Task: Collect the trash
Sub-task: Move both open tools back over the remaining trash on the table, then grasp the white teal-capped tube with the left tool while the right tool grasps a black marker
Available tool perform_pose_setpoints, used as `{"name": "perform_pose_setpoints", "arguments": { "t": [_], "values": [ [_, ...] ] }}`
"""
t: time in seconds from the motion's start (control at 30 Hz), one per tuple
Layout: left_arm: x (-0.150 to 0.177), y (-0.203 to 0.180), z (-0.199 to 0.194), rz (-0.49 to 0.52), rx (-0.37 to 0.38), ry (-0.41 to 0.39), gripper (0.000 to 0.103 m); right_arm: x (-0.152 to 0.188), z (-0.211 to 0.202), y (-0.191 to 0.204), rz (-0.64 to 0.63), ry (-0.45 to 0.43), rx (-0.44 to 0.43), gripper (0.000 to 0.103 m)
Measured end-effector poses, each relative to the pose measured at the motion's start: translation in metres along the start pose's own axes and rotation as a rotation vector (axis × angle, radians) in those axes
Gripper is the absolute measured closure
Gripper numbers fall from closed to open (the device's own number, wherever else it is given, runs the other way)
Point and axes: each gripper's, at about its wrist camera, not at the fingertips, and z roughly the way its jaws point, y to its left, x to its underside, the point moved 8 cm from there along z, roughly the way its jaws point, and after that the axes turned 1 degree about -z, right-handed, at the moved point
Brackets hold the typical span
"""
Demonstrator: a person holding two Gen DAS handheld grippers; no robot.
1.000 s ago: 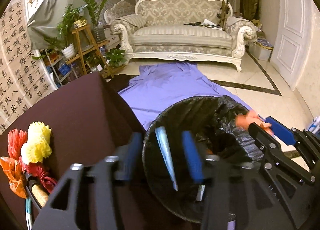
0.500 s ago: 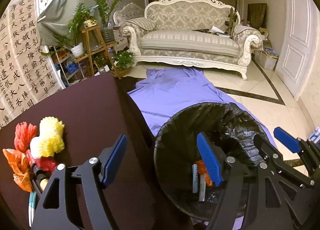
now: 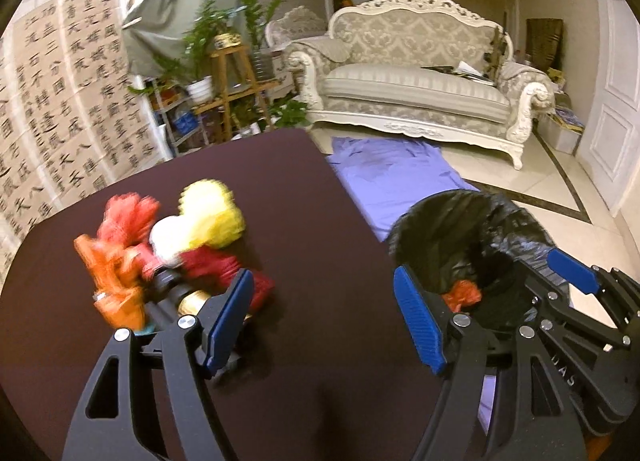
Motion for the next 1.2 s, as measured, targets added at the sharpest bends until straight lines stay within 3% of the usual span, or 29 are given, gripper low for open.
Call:
{"name": "perform_pose_setpoints", "arguments": {
  "t": [0.43, 0.7, 0.83, 1.07, 1.2],
  "values": [
    [0.035, 0.108, -0.024, -0.147, -0.158, 0.024, 0.033, 0.0, -0.014, 0.093, -0.113, 0.008, -0.121, 0.057],
    [0.054, 0.137, -0.013, -0.193, -0.157, 0.087, 0.038, -0.004, -0.017, 0.127, -0.164, 0.013, -0.159, 0.057],
    [0.061, 0.138, -0.003, -0.19, -0.12, 0.13, 0.047, -0.003, -0.019, 0.144, -0.191, 0.018, -0.18, 0.057],
    [0.072, 0.14, -0.001, -0.215, -0.056, 0.147, 0.083, 0.001, -0.02, 0.165, -0.231, 0.026, -0.214, 0.057],
    [0.076, 0.141, -0.008, -0.225, -0.033, 0.142, 0.083, 0.002, -0.02, 0.177, -0.25, 0.031, -0.234, 0.057]
  ]
}}
